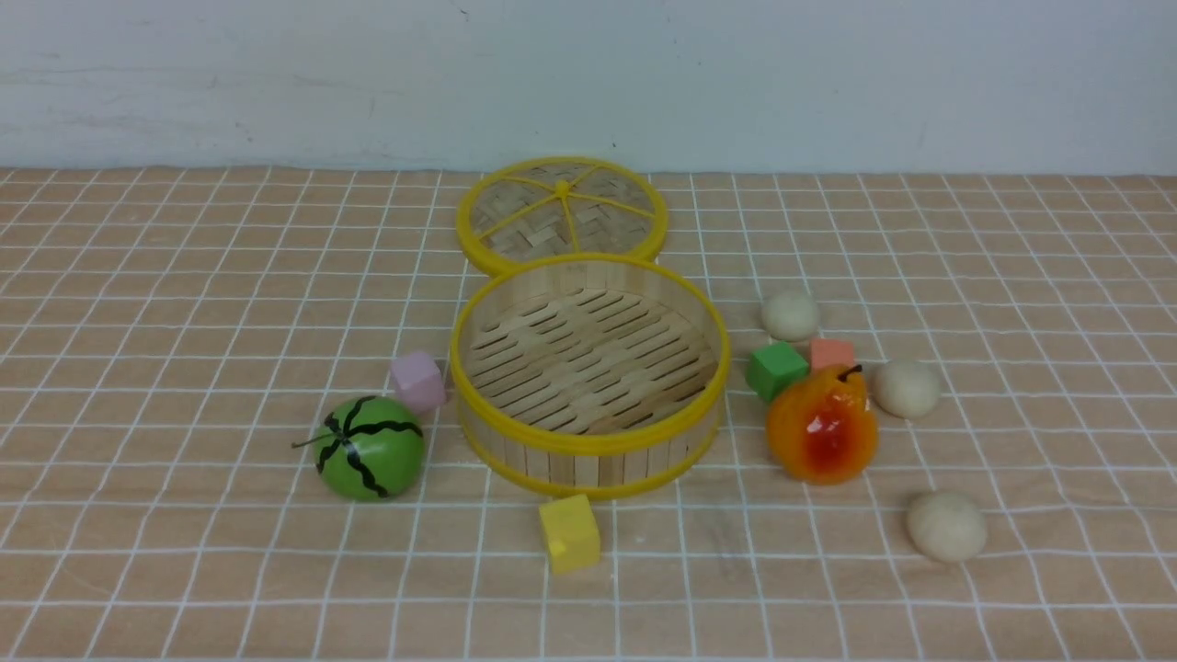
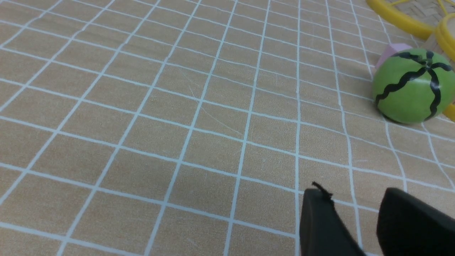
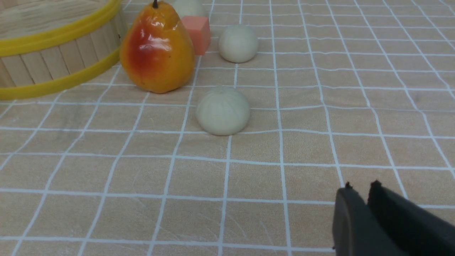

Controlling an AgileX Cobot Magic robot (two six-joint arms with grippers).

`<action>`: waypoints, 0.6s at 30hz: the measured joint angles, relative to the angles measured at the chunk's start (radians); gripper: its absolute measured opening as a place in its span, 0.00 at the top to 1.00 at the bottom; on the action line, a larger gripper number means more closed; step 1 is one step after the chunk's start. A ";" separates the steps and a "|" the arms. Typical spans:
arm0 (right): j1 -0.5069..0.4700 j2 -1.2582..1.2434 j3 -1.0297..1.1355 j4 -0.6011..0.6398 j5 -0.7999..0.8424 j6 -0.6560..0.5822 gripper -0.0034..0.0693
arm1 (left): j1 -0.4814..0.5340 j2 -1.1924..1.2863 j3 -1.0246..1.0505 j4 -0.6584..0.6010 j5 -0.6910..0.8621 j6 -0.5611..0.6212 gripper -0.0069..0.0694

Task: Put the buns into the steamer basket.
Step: Use the right arm to grab a steamed stuffed bun

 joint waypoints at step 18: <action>0.000 0.000 0.010 0.095 -0.338 0.137 0.81 | 0.000 0.000 0.000 0.000 0.000 0.000 0.60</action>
